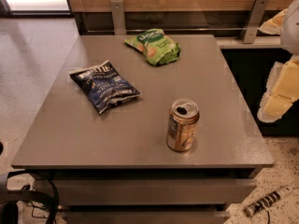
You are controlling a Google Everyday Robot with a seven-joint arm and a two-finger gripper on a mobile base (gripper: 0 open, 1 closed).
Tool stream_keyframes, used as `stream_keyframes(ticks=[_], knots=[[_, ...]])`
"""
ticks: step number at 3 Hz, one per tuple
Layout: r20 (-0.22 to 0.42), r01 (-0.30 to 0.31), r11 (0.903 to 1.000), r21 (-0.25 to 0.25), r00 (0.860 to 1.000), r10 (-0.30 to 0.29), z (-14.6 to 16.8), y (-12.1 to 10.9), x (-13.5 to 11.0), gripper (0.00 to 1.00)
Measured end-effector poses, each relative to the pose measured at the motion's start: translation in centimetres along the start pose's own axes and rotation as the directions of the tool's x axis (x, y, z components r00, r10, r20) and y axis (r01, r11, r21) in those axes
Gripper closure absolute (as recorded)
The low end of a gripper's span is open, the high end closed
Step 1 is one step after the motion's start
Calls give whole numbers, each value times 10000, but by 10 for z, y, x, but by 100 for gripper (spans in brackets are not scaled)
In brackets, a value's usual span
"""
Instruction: Move orange can near green rice chip bag
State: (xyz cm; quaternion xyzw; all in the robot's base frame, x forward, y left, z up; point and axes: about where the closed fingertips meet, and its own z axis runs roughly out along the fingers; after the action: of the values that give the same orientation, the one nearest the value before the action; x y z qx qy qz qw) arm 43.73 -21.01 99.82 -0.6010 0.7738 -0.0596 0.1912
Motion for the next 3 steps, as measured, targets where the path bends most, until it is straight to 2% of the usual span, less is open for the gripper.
stream_keyframes(ticks=[1,2,3], knots=[[0,0,10000,0,10000,0,0,0,0,0],[583,-17,9997,-226,9983,30,3,4,2,0],[2656,-233,9955,-913,9629,469,46,16,44,0]])
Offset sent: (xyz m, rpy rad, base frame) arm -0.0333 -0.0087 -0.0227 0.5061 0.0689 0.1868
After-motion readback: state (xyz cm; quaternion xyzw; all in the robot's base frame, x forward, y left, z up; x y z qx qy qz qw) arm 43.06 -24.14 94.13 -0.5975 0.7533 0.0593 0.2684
